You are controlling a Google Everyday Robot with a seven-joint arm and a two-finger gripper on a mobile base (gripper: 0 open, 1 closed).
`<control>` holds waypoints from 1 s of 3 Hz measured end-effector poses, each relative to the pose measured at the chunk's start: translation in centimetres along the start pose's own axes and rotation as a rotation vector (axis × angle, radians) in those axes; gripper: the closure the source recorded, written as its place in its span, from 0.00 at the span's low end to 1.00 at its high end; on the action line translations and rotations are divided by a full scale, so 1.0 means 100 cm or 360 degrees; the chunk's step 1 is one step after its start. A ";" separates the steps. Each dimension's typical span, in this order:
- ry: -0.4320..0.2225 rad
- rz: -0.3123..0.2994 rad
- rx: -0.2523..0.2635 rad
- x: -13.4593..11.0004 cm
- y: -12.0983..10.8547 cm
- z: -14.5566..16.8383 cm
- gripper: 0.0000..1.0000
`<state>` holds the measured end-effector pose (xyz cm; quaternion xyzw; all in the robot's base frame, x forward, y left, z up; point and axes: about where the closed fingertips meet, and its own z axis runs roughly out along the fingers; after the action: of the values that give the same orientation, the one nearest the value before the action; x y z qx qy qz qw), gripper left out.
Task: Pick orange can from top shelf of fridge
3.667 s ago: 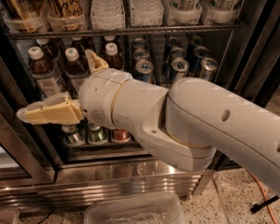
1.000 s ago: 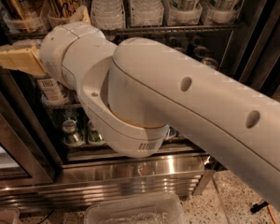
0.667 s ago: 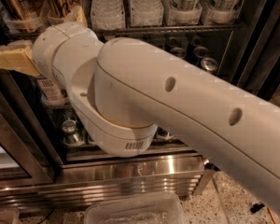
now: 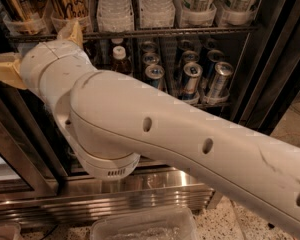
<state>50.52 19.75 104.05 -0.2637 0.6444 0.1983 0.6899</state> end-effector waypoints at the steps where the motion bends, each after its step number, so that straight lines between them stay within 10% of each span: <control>1: 0.0000 0.0000 0.0000 0.000 0.000 0.000 0.00; 3: 0.0000 0.0000 0.0000 0.000 0.000 0.000 0.26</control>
Offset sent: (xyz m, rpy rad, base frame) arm 0.0000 0.0000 0.0000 0.0000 0.0000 0.0000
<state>50.51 19.76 104.06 -0.2637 0.6443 0.1983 0.6899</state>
